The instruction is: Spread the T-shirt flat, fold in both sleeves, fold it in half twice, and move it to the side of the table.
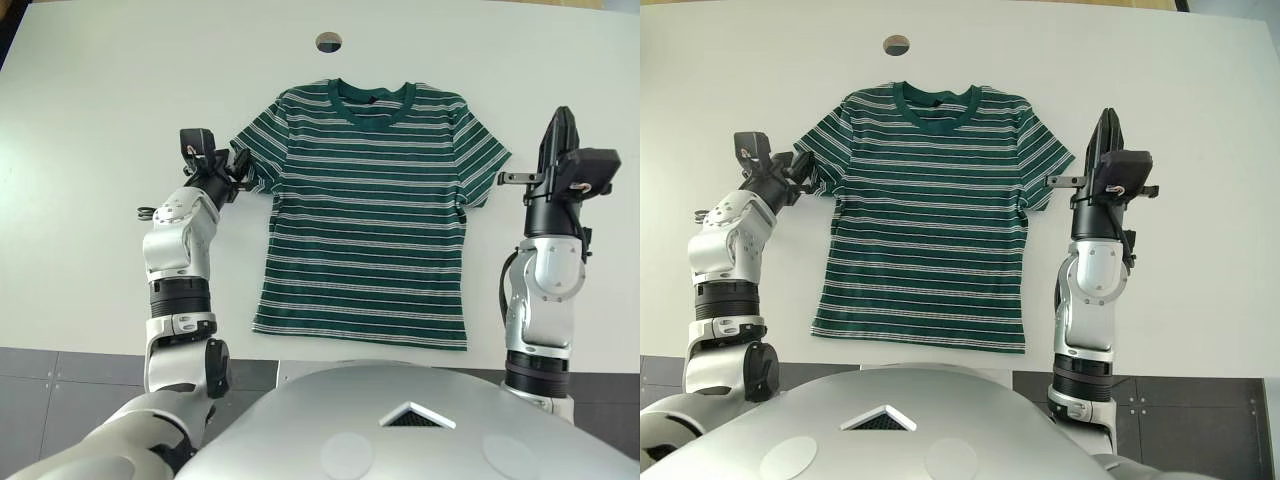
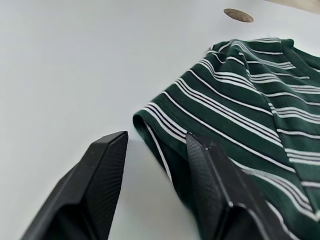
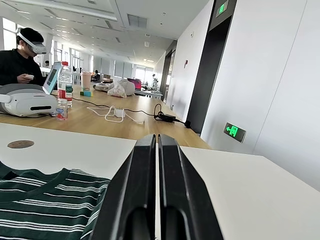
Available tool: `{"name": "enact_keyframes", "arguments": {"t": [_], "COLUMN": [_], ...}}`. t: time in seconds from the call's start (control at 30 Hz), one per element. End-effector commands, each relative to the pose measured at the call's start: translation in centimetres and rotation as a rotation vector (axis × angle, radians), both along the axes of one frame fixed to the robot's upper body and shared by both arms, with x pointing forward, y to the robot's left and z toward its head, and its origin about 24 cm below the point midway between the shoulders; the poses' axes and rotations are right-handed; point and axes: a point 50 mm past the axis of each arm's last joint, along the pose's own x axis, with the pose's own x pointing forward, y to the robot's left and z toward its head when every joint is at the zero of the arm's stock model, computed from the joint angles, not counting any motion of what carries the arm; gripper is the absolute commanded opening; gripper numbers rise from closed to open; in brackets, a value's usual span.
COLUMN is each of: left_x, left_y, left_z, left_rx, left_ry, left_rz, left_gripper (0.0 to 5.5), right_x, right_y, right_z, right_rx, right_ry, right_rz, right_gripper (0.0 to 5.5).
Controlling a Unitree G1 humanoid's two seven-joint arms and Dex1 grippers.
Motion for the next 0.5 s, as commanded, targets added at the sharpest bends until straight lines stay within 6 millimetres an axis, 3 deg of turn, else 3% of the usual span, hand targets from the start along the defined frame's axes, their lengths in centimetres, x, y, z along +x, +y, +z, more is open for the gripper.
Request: {"name": "enact_keyframes", "arguments": {"t": [0.03, 0.3, 0.5], "left_x": [0.6, 0.5, 0.5], "left_y": [0.3, 0.4, -0.2], "left_z": [-1.0, -2.4, -2.4], "left_rx": [-0.001, -0.02, -0.039], "left_ry": [0.09, 0.152, 0.141], "left_rz": [-0.005, -0.014, -0.054], "left_gripper": [2.16, 2.16, 1.22], "right_x": [-0.2, -0.3, -0.2], "right_y": [0.1, 0.3, 0.2], "right_z": [0.1, 0.3, 0.4], "right_rx": [0.012, 0.013, 0.011], "right_ry": [-0.001, -0.01, -0.014], "right_rz": [0.004, 0.01, 0.005], "right_gripper": [0.1, 0.1, 0.1]}}
